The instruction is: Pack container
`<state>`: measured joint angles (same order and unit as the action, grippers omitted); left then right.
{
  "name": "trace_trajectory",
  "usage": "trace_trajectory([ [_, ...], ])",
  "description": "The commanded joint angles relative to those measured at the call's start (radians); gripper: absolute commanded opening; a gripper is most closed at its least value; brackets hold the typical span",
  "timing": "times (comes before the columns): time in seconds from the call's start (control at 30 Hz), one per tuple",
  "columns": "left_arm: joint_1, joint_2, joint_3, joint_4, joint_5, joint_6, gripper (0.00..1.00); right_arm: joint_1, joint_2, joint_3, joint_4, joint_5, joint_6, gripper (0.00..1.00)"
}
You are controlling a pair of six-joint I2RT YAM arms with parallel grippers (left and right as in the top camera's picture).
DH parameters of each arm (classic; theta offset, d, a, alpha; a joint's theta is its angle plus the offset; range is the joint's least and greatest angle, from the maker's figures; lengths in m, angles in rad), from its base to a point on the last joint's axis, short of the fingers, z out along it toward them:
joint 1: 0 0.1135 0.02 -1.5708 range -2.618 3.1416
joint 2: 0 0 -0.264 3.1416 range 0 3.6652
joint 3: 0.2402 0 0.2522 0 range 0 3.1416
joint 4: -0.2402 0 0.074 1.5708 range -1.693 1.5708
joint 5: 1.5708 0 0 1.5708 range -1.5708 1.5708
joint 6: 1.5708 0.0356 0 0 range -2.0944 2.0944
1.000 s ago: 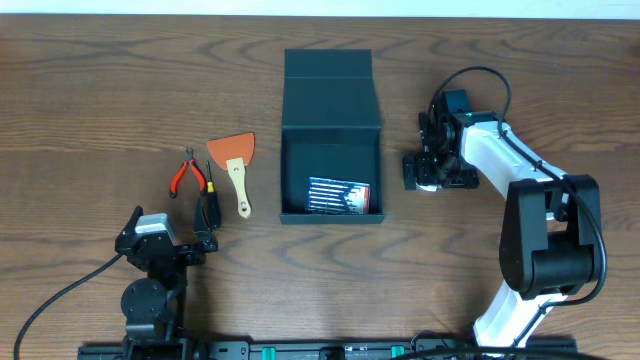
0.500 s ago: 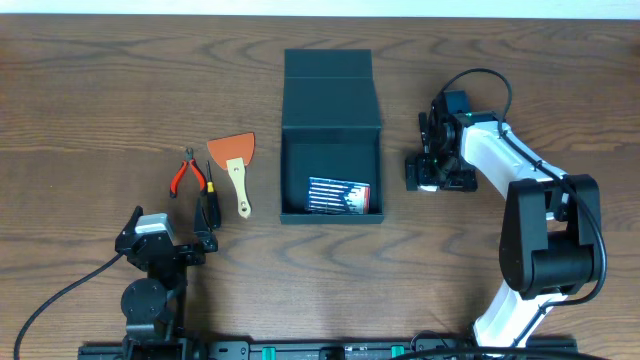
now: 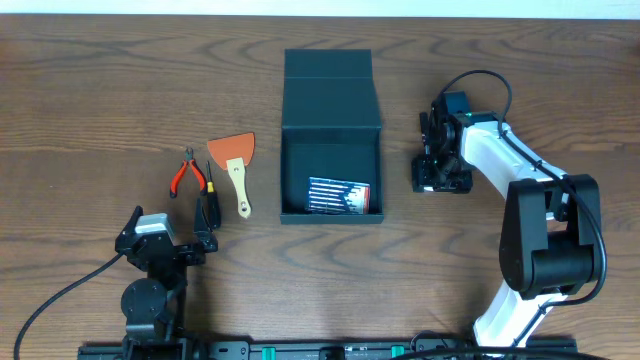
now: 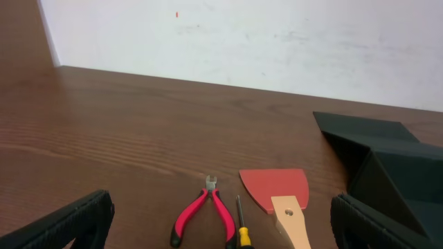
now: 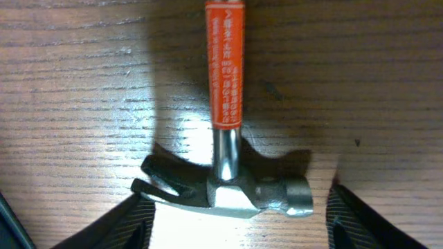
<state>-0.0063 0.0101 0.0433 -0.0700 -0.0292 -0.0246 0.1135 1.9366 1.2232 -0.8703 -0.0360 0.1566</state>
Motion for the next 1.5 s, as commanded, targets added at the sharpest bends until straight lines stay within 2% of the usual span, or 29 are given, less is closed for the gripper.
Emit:
trace_trajectory([
  [0.0,0.005,-0.006,-0.031,-0.017,-0.004,0.013,0.99,-0.005,0.013,-0.002,0.000,-0.022,0.007,0.55],
  [0.27,0.005,-0.006,-0.030,-0.017,-0.004,0.013,0.98,-0.005,0.013,-0.002,0.000,-0.022,0.007,0.33],
  [0.37,0.005,-0.006,-0.030,-0.018,-0.004,0.013,0.99,-0.005,0.013,-0.002,0.000,-0.022,0.007,0.32],
  [0.57,0.005,-0.006,-0.030,-0.017,-0.004,0.013,0.99,-0.005,0.013,-0.002,-0.004,-0.022,0.007,0.48],
  [0.6,0.005,-0.006,-0.031,-0.017,-0.004,0.013,0.99,-0.005,0.013,-0.002,-0.004,-0.022,0.007,0.59],
  [0.63,0.005,-0.006,-0.030,-0.017,-0.004,0.013,0.99,-0.005,0.013,-0.002,-0.004,-0.022,0.007,0.80],
  [0.67,0.005,-0.006,-0.031,-0.017,-0.004,0.013,0.99,-0.005,0.013,-0.002,-0.004,-0.022,0.007,0.88],
  [0.77,0.005,-0.006,-0.030,-0.017,-0.004,0.013,0.98,-0.005,0.013,-0.002,-0.003,-0.022,0.007,0.99],
  [1.47,0.005,-0.006,-0.030,-0.017,-0.004,0.013,0.99,-0.015,0.012,0.001,0.076,-0.020,0.181,0.99],
])
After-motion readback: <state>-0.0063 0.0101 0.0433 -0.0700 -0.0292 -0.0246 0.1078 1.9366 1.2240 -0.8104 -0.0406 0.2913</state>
